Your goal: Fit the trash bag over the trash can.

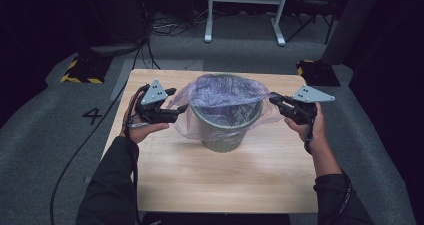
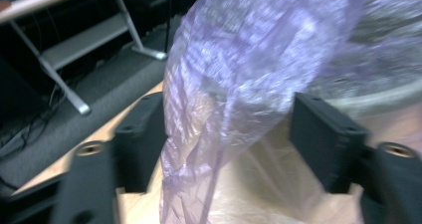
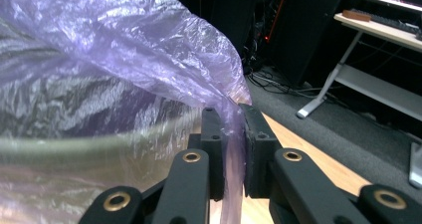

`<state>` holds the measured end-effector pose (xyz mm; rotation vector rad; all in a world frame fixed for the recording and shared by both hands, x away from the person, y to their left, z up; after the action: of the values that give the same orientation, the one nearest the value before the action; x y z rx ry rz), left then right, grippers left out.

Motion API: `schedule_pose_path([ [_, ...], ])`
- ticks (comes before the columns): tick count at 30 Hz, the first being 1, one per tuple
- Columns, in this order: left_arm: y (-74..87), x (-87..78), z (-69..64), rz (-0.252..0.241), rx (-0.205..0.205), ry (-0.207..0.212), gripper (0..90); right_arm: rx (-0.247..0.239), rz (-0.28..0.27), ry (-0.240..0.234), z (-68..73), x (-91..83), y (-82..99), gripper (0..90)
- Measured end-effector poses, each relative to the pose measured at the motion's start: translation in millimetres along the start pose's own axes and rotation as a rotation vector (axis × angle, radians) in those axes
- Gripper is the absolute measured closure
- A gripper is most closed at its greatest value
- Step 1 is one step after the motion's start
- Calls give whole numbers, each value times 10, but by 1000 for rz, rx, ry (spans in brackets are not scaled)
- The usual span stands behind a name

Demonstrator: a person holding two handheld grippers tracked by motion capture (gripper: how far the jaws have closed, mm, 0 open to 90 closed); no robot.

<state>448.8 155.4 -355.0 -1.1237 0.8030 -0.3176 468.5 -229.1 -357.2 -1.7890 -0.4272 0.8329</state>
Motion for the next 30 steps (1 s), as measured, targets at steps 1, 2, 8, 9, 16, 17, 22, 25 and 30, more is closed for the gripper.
schedule_pose_path([
  [1, 12, 31, 23, -5, -12, 18, 452, -5, -2, 0, -6, 10, -31, 823],
  [2, 24, 60, 48, -5, -14, 38, 519, -7, -2, -1, -12, 20, -55, 824],
  [8, 14, 229, 99, -4, 41, -57, 894, 20, 13, 24, -117, 175, -104, 850],
  [9, 3, 251, 101, -4, 44, -67, 896, 29, 18, 23, -131, 201, -104, 855],
  [16, 8, 522, 221, 24, -63, -93, 898, 119, 105, 41, -269, 481, 32, 855],
  [17, 22, 557, 245, 28, -85, -93, 898, 128, 122, 39, -279, 518, 61, 855],
  [22, 92, 717, 339, 57, -174, -109, 898, 176, 174, 36, -320, 669, 178, 855],
  [25, 131, 797, 339, 53, -206, -91, 899, 187, 196, 32, -318, 756, 238, 856],
  [30, 216, 851, 346, 72, -221, -104, 899, 189, 218, 27, -300, 825, 312, 863],
])
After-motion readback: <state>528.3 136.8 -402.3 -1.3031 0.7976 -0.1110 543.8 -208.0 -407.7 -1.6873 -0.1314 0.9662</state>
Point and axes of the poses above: each handheld gripper's, and its own axes: x roughly forward along the jaws, y roughly out of its underside, z roughly to its left, the point moved 4 cm from there along x, roughly forward along the jaws, and after that the axes turned 3 degrees about -y, right-handed, at the moved point
